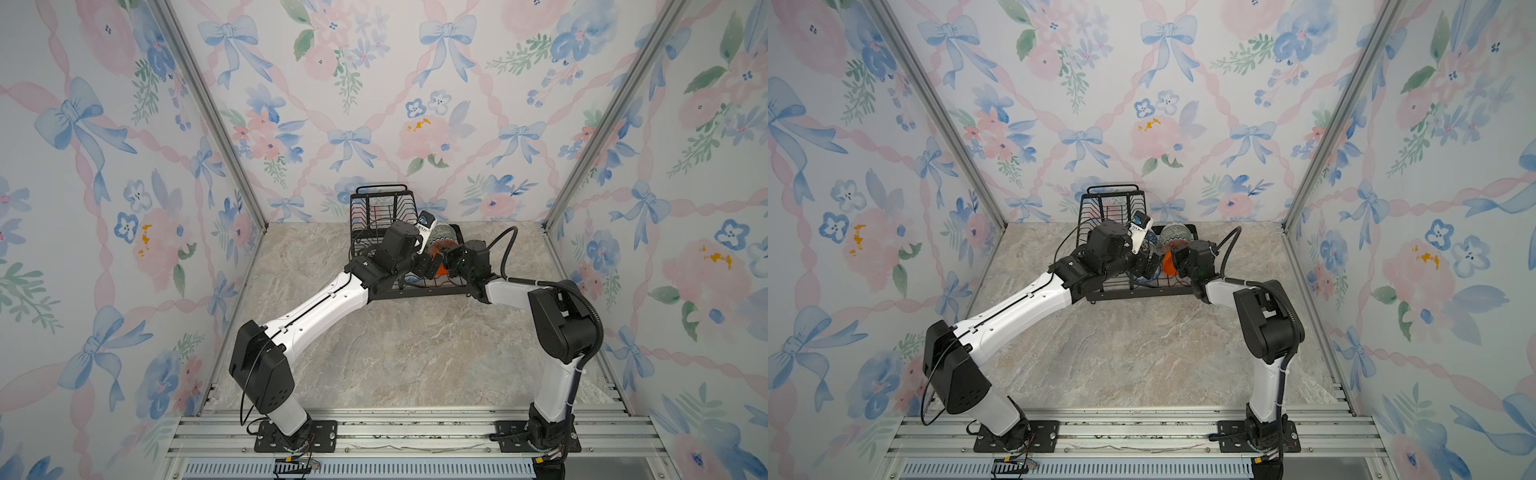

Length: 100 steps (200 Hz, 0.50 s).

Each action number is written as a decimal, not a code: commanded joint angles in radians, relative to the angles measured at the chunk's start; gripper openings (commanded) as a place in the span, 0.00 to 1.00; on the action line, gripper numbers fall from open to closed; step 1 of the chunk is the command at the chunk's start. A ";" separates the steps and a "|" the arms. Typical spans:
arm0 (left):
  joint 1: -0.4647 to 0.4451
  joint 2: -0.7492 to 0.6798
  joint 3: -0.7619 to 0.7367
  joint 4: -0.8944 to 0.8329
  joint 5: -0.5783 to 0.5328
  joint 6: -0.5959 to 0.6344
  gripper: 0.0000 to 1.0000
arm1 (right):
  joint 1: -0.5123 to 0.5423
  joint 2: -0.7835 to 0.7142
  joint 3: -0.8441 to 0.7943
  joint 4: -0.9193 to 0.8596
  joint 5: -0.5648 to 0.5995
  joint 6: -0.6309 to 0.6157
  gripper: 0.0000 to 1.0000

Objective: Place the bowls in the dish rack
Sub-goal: 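Lower the orange bowl on edge into the slot against the red-patterned bowl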

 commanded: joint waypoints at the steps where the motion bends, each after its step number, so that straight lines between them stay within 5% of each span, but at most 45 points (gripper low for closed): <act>1: -0.009 -0.030 -0.032 -0.028 -0.002 -0.015 0.98 | 0.001 0.027 0.033 0.055 0.015 0.016 0.00; 100: -0.025 -0.018 -0.021 -0.027 -0.022 -0.033 0.98 | 0.000 -0.005 -0.038 0.030 0.038 0.063 0.00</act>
